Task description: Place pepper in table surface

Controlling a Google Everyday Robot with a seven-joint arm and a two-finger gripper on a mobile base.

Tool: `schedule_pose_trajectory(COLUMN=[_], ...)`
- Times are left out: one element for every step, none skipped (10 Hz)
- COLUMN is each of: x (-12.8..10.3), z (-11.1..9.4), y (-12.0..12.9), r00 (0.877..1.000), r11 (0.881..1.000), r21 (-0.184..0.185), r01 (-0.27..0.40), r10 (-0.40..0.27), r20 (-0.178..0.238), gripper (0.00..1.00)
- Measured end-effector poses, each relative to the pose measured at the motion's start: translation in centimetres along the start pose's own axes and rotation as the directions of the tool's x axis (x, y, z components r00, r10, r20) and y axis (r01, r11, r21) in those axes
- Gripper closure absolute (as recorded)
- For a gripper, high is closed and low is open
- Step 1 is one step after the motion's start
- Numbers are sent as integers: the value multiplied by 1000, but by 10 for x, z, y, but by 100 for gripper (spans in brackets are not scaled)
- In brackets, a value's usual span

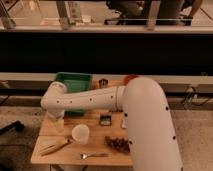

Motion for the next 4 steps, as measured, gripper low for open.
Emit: schedule_pose_trajectory(x=[-4, -7, -7, -7], z=[-9, -17, -27, -33], y=[-1, -1, -2, -1], r00=[1000, 1000, 1000, 1000], r11=[1000, 1000, 1000, 1000], r21=[5, 8, 13, 18], r01=[9, 12, 18, 24], r10=[-9, -12, -18, -23], r20=[-3, -1, -6, -9], gripper=[20, 20, 20, 20])
